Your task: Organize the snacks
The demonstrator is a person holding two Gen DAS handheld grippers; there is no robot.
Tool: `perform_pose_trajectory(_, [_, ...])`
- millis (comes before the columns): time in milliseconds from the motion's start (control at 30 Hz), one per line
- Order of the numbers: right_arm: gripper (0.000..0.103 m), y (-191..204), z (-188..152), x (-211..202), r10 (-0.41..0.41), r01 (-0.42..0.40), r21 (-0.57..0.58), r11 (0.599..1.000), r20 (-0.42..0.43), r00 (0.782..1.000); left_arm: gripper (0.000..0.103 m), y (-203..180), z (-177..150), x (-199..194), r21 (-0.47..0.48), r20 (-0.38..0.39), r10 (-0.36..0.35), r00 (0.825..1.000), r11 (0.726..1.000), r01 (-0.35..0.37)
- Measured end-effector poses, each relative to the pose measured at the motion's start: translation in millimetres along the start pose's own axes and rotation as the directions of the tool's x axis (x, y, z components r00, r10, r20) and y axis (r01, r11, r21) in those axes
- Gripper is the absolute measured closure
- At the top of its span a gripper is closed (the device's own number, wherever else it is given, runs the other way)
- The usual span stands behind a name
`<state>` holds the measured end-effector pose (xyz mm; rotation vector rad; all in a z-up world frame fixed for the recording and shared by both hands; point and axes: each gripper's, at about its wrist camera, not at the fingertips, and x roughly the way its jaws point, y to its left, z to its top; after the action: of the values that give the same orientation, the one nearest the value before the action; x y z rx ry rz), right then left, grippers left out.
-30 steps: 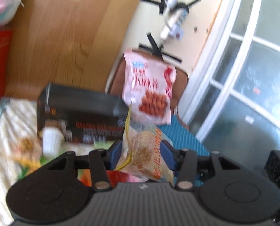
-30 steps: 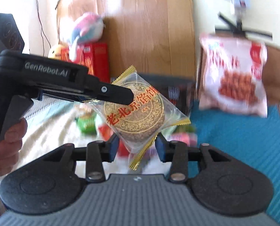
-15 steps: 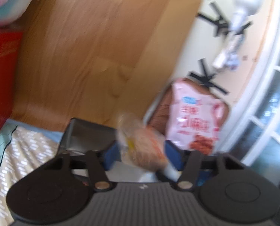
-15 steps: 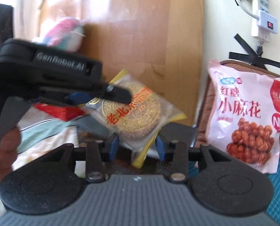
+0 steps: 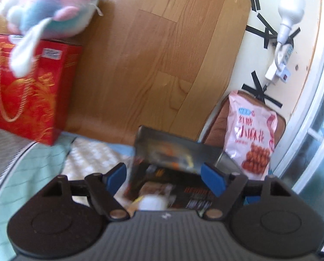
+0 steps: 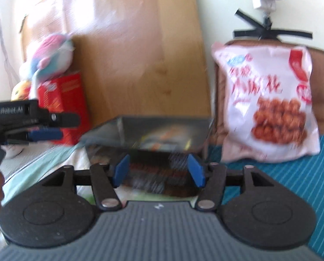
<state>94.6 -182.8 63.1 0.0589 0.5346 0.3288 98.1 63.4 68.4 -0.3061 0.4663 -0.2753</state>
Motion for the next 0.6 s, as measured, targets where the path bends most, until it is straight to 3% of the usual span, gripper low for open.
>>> perform_pose_trajectory(100, [0.034, 17.0, -10.9, 3.7, 0.077, -0.079, -0.035, 0.996, -0.056, 0.995, 0.025, 8.8, -16.0, -18.1, 0.006, -0.011, 0.029, 1.0, 1.0, -0.029])
perform_pose_trajectory(200, [0.021, 43.0, -15.5, 10.8, 0.137, -0.149, -0.108, 0.983, -0.113, 0.984, 0.024, 21.5, -29.1, -30.5, -0.008, -0.013, 0.065, 0.998, 0.998, -0.065])
perform_pose_trajectory(333, [0.012, 78.2, -21.4, 29.9, 0.157, -0.2, -0.229, 0.953, -0.193, 0.969, 0.023, 46.7, -41.5, -37.2, -0.084, -0.002, 0.097, 0.995, 0.992, -0.097])
perform_pose_trajectory(467, [0.011, 96.8, -31.2, 55.7, 0.121, -0.207, -0.309, 0.928, -0.276, 0.954, 0.023, 69.4, -44.9, -32.2, -0.18, -0.015, 0.075, 0.997, 0.981, -0.076])
perform_pose_trajectory(600, [0.017, 87.5, -26.2, 65.3, 0.157, -0.229, -0.217, 0.949, -0.306, 0.939, 0.023, 74.9, -46.3, -31.2, -0.201, -0.018, 0.062, 0.998, 0.977, -0.065])
